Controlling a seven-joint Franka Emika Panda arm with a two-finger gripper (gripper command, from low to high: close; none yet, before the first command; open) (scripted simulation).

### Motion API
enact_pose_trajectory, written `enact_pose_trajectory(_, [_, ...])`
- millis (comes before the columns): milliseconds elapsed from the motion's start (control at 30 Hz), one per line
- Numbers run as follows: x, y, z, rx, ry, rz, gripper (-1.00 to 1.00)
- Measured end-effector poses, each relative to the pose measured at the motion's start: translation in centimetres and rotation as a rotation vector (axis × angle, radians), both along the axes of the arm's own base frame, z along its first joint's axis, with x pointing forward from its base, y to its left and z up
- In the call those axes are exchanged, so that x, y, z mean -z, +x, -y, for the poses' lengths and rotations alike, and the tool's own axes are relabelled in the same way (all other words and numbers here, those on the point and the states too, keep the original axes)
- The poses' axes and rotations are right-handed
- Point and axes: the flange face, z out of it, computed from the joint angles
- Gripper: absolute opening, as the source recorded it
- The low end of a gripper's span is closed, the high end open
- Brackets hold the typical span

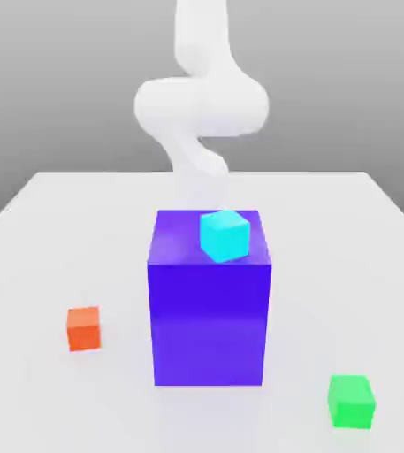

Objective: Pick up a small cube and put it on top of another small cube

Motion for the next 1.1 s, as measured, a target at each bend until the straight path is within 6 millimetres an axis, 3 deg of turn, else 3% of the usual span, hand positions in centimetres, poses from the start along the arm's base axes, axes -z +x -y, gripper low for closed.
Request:
enact_pose_trajectory(267, [9.5, 8.6, -7.1, -0.261, -0.145, -0.177, 0.0])
enact_pose_trajectory(533, [21.2, 13.4, -15.3, -0.544, -0.273, -0.338, 0.0])
enact_pose_trajectory(667, [27.7, 13.9, -20.4, -0.707, -0.334, -0.411, 0.0])
enact_pose_trajectory(800, [34.6, 13.9, -23.9, -0.847, -0.384, -0.486, 0.0])
enact_pose_trajectory(1033, [47.2, 10.9, -30.0, -1.116, -0.459, -0.611, 0.0])
enact_pose_trajectory(1100, [50.5, 10.3, -30.8, -1.154, -0.468, -0.627, 0.0])
